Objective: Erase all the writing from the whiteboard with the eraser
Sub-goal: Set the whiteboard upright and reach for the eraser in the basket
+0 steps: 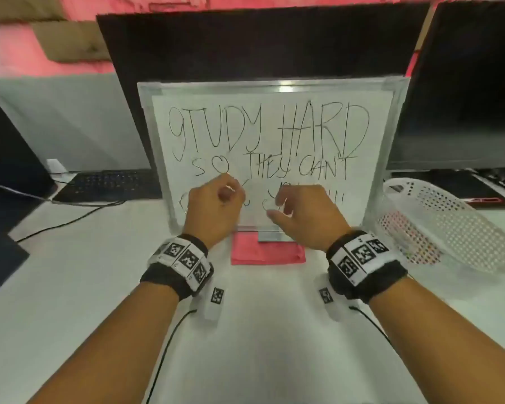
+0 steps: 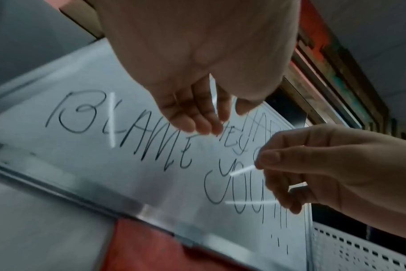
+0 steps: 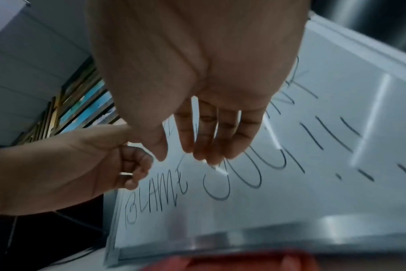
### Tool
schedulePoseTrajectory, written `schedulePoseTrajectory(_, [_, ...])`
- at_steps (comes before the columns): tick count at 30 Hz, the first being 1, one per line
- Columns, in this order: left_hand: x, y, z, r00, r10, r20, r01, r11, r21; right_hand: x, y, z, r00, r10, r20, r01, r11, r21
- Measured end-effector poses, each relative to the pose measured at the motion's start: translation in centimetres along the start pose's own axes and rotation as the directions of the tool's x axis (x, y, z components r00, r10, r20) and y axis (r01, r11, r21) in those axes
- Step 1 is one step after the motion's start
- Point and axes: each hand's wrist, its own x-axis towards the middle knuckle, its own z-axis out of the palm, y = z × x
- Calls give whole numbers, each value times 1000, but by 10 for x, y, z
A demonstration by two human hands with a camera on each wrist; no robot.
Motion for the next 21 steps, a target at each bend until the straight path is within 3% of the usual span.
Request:
schedulePoseTrajectory(2, [4,-14,16,977,-50,207,43,998,38,7,12,18,996,36,88,-38,999,20])
schedulePoseTrajectory(4, [6,-28,32,892,-101,441,71,994,84,9,21,32,961,68,267,-68,998,-10])
schedulePoseTrajectory(7, [11,-40,49,783,-107,613,-7,983,181,14,33,42,920,43,389,-26,998,-50])
schedulePoseTrajectory(9, [15,-43,54,749,-109,654,-60,971,231,16,38,45,919,43,392,-23,998,-56])
schedulePoseTrajectory(15, [18,-33,57,733,-89,674,-117,960,253,16,39,31,914,-14,406,34,999,-42])
schedulePoseTrajectory(21, [12,-5,81,722,12,691,-231,947,224,4,58,3,930,92,356,-51,991,-125])
